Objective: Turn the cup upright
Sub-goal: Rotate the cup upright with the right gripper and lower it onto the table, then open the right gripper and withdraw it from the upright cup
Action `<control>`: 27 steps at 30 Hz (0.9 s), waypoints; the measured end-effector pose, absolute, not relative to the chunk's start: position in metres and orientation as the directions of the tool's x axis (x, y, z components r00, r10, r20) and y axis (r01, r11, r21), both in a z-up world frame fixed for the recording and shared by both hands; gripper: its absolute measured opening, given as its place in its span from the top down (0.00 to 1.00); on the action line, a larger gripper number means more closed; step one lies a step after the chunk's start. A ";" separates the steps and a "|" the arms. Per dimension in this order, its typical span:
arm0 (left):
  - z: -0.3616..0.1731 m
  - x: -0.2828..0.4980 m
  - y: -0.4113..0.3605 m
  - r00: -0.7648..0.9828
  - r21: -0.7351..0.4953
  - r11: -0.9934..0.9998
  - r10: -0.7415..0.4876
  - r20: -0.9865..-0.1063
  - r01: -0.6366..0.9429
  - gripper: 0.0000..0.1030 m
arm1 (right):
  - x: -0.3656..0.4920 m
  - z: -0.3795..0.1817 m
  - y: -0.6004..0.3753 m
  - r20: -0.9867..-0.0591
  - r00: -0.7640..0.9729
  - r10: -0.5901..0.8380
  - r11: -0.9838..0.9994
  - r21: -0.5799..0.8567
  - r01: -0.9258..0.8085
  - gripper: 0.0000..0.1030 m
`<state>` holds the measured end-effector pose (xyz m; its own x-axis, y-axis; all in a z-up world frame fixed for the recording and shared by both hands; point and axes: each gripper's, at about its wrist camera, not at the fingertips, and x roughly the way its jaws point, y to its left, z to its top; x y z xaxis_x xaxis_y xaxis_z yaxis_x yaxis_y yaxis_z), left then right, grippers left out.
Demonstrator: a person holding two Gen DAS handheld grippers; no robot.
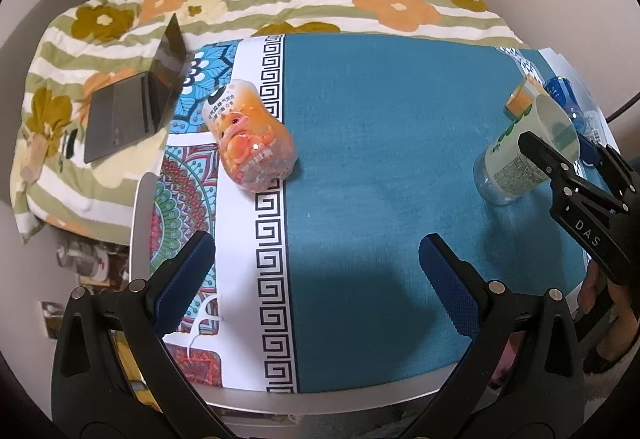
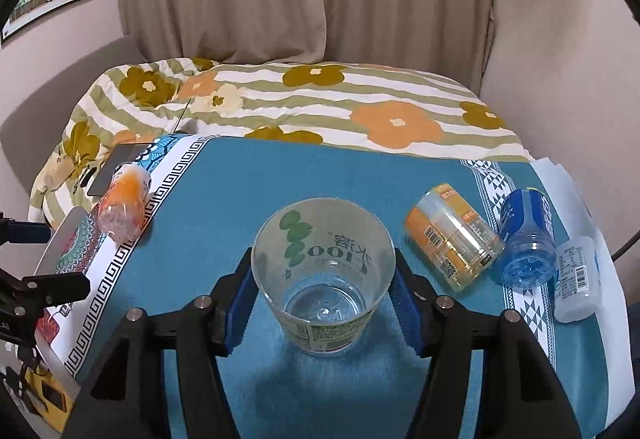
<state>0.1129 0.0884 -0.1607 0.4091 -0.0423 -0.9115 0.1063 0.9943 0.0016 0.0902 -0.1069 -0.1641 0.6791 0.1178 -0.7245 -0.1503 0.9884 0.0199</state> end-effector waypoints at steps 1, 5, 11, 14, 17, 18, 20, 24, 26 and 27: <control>-0.160 0.112 0.089 0.409 0.001 0.995 -0.042 -0.912 0.103 0.00 | 0.090 -0.164 -0.108 -0.725 0.679 0.119 0.988 0.021 -0.150 0.44; -0.158 0.108 0.090 0.412 -0.002 0.995 -0.041 -0.910 0.096 0.00 | 0.091 -0.165 -0.106 -0.731 0.674 0.111 0.990 0.025 -0.136 0.39; -0.150 0.101 0.087 0.431 0.001 0.996 -0.035 -0.901 0.085 0.00 | 0.088 -0.161 -0.113 -0.720 0.680 0.140 0.989 0.068 -0.132 0.01; -0.141 0.094 0.084 0.450 0.001 0.998 -0.031 -0.893 0.070 0.00 | 0.084 -0.157 -0.119 -0.732 0.662 0.162 0.986 0.088 -0.143 0.01; -0.128 0.085 0.079 0.475 -0.005 0.998 -0.031 -0.880 0.055 0.00 | 0.077 -0.148 -0.126 -0.734 0.655 0.181 0.983 0.106 -0.152 0.01; -0.122 0.081 0.077 0.484 -0.008 0.999 -0.032 -0.875 0.051 0.00 | 0.073 -0.144 -0.129 -0.729 0.658 0.187 0.982 0.110 -0.157 0.01; -0.109 0.073 0.072 0.507 -0.008 0.999 -0.029 -0.861 0.042 0.00 | 0.064 -0.128 -0.134 -0.719 0.667 0.194 0.980 0.109 -0.168 0.01; -0.079 0.054 0.058 0.552 -0.009 1.000 -0.017 -0.833 0.017 0.00 | 0.044 -0.095 -0.146 -0.706 0.678 0.202 0.977 0.093 -0.193 0.01; -0.061 0.043 0.050 0.585 -0.017 1.000 -0.014 -0.811 0.001 0.00 | 0.033 -0.075 -0.154 -0.701 0.687 0.192 0.979 0.083 -0.188 0.01; -0.055 0.039 0.047 0.597 -0.018 1.000 -0.013 -0.802 -0.002 0.00 | 0.029 -0.067 -0.159 -0.700 0.689 0.186 0.980 0.080 -0.183 0.01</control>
<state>0.0391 0.0466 -0.0554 0.5972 -0.0130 -0.8020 -0.0019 0.9998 -0.0176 0.0290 -0.1585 -0.0672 0.6893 0.1858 -0.7002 -0.1831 0.9799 0.0798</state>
